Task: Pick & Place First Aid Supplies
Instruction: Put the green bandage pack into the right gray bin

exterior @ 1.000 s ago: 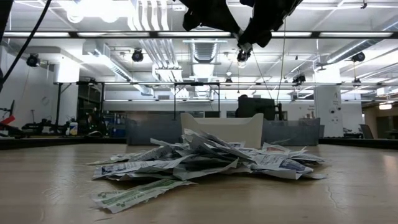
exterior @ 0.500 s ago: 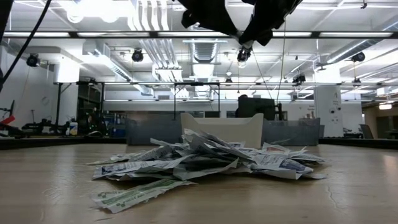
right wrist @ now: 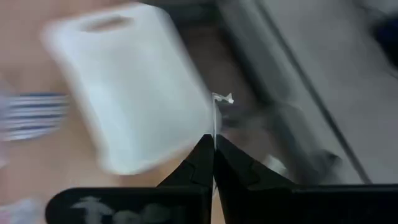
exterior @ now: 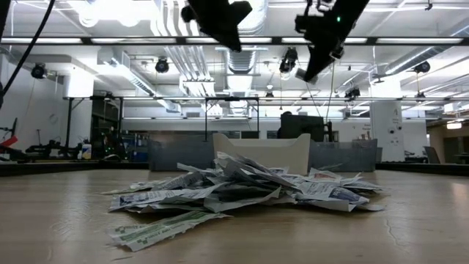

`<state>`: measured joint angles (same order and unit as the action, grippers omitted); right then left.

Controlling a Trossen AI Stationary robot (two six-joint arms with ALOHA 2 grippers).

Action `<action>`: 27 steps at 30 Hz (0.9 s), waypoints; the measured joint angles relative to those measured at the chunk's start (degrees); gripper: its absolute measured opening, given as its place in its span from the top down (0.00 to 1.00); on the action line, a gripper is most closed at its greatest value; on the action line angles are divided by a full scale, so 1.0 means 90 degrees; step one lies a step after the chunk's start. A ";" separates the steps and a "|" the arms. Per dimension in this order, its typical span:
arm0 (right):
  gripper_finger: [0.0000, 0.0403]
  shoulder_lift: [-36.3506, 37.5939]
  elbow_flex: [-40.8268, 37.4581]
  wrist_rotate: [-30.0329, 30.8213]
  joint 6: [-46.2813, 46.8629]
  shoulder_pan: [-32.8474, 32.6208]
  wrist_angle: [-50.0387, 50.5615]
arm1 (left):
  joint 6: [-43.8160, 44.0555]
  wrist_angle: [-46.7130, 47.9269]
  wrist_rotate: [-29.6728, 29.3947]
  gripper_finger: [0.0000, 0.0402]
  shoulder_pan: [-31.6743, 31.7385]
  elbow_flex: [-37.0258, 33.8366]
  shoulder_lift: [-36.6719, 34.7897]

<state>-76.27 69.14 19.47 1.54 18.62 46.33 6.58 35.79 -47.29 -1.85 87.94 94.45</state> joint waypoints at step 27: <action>0.98 -0.2547 0.0049 -0.1412 0.0667 0.2642 0.0265 | 0.2406 -0.0196 0.2188 0.71 -0.0015 -0.2028 -0.0232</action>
<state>-99.20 69.58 6.76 7.55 42.39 48.71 28.23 34.03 -27.60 -1.98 69.69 92.37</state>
